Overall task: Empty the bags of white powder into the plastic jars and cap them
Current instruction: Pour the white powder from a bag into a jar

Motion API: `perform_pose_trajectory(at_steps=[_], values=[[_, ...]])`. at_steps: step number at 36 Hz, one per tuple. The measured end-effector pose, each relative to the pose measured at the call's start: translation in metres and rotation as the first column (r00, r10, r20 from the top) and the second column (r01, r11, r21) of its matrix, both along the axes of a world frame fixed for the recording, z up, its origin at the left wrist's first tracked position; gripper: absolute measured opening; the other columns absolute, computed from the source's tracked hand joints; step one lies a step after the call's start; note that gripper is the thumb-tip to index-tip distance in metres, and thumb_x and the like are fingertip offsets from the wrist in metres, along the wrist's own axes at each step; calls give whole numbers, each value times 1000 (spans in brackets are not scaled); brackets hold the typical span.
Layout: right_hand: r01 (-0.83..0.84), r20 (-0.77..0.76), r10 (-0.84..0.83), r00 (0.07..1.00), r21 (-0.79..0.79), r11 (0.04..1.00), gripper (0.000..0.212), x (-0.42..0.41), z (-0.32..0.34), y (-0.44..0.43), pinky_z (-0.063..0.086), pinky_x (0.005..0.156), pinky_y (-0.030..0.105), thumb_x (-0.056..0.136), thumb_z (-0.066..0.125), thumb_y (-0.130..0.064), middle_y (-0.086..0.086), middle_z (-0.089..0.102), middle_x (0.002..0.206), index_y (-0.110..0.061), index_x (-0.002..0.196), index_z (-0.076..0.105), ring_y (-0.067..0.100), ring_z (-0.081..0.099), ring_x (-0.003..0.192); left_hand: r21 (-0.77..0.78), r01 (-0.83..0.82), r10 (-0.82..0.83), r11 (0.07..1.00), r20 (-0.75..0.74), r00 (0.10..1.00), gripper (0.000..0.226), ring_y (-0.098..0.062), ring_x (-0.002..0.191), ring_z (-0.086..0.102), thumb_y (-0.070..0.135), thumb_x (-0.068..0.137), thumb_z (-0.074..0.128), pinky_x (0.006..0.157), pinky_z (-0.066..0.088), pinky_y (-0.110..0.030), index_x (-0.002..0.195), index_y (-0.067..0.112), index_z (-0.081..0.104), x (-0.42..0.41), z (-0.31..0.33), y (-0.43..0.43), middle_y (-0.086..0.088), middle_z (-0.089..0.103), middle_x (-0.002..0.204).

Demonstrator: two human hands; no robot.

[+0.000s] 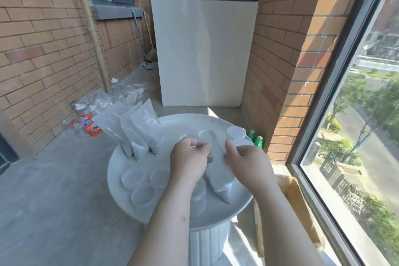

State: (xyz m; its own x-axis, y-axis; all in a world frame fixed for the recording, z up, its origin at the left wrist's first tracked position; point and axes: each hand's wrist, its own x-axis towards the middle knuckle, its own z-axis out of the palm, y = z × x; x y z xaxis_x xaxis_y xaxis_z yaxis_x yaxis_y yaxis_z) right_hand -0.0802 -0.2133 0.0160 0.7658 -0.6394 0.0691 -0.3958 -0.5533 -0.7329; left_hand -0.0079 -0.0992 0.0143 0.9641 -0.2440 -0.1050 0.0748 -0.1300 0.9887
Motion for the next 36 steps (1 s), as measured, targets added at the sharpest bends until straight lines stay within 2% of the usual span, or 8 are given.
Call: perform_pose_trajectory(at_steps=[2,6,9,12,15,23,31,36], values=[[1,52,-7,999,108,994,62,2,5,-1,36,55,30,102,42,-51,-6,56,49,-14,58,63,17,53,58,-23,-21,22,1000,10,1000,13,-15,70,75,22,88,67,80,60,-50,94,11,65,0,-1,-3,-4,75,83],[-37,156,-11,988,303,952,40,7,12,-4,48,70,29,99,55,-36,0,74,73,-14,74,78,15,64,73,-29,-45,46,999,24,999,16,-16,68,75,23,89,68,78,60,-51,95,10,62,1,-2,-7,-5,74,87],[-102,197,13,980,447,888,27,8,11,-5,54,77,32,93,65,-26,-2,76,72,-13,75,79,16,68,75,-27,-49,49,998,10,999,18,-17,66,75,23,90,70,76,61,-47,94,8,62,1,-3,-8,-7,74,88],[-176,197,83,977,526,832,16,6,9,-6,50,65,23,90,71,-22,-1,76,74,-15,80,80,13,70,71,-33,-56,56,998,0,998,20,-19,63,74,23,89,72,73,62,-42,94,7,62,0,-4,-9,-7,75,83],[-197,174,121,977,530,825,7,5,8,-7,44,59,15,87,75,-20,-3,77,78,-18,84,81,14,72,79,-46,-68,68,997,-9,998,18,-22,63,74,20,88,74,69,63,-39,92,7,62,0,-5,-10,-7,76,79],[-216,128,176,976,488,846,8,4,6,-9,45,61,14,84,80,-29,-2,78,82,-21,83,81,4,61,65,-90,-92,87,992,-52,995,16,-24,65,75,13,87,74,69,63,-40,94,5,61,2,-8,-9,-15,75,88],[-219,127,180,975,468,856,24,4,4,-8,43,56,11,83,79,-44,-1,78,85,-21,81,81,7,60,66,-107,-85,73,991,-109,991,8,-22,64,75,4,91,67,68,62,-37,92,7,59,4,-9,-12,-13,75,86],[-253,118,225,967,437,863,24,5,2,-9,56,79,28,81,80,-48,1,78,87,-25,82,83,8,61,72,-111,-75,60,991,-133,989,19,-20,59,73,-2,82,72,67,62,-37,93,7,59,2,-6,-10,-13,75,83]])
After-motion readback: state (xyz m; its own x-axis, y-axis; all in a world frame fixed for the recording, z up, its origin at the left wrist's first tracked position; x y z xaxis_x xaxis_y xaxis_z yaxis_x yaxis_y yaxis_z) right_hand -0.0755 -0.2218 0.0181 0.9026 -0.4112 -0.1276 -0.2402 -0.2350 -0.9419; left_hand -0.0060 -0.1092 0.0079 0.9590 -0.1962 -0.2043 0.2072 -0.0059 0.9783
